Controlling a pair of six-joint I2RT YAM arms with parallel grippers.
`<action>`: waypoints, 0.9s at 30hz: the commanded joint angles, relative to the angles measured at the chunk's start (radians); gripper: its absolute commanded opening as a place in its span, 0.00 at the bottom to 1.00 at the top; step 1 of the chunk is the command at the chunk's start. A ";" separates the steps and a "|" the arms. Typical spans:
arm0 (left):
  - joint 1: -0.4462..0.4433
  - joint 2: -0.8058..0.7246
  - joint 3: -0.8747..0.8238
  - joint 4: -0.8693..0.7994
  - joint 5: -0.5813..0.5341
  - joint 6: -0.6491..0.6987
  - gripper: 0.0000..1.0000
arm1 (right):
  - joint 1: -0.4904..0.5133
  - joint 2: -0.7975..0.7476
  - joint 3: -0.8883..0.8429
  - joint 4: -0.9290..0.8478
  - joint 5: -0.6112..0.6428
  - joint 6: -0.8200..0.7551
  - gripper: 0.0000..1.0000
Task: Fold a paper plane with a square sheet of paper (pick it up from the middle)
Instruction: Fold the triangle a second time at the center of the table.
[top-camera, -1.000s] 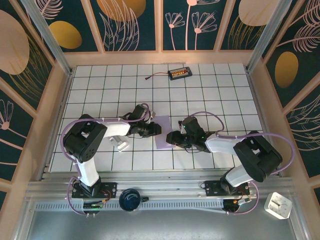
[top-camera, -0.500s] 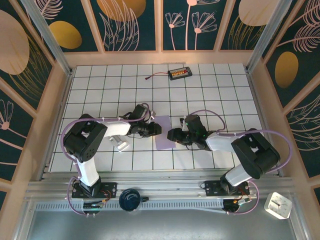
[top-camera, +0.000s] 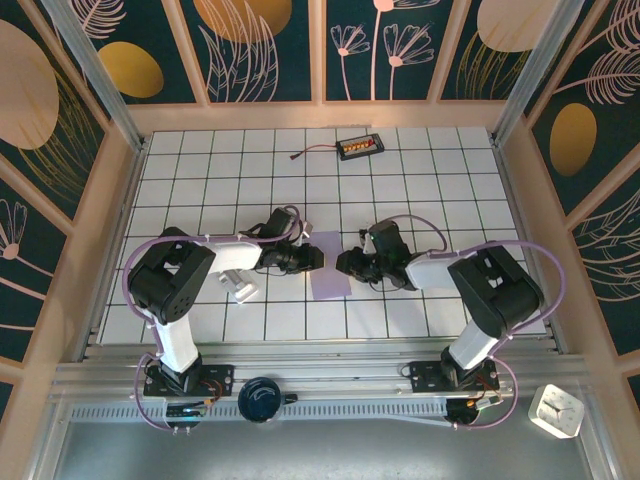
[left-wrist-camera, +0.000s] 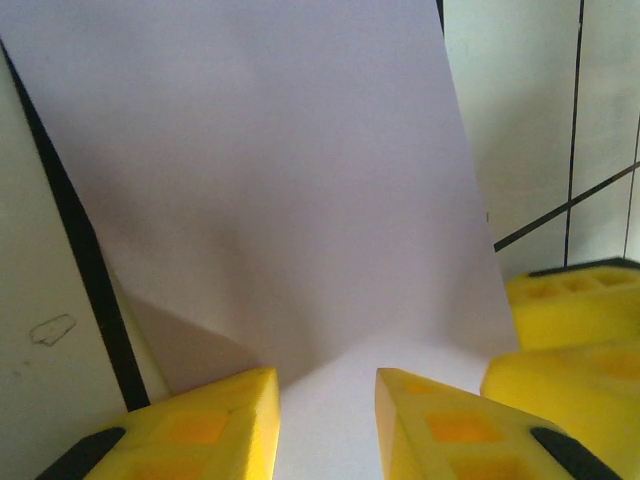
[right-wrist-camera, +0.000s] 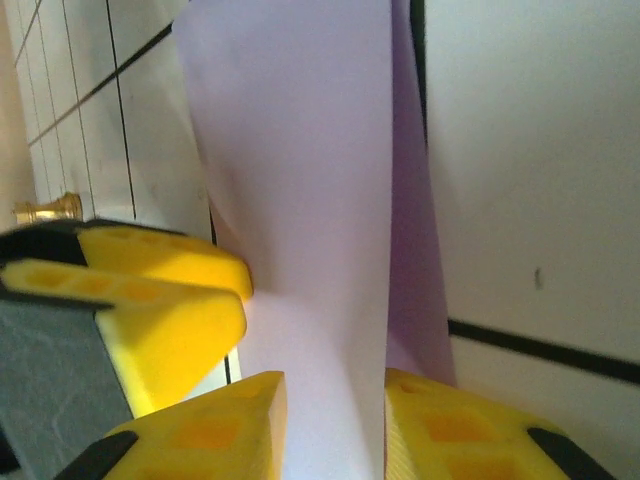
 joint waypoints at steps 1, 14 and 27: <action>0.000 0.040 0.009 -0.060 -0.028 0.025 0.32 | -0.016 0.035 0.040 0.039 -0.030 0.020 0.27; 0.000 0.031 0.054 -0.067 -0.026 0.064 0.35 | -0.069 0.074 0.093 0.009 -0.050 0.084 0.08; -0.124 -0.284 -0.123 0.122 -0.219 0.202 0.45 | -0.052 0.028 0.068 -0.010 -0.023 0.236 0.00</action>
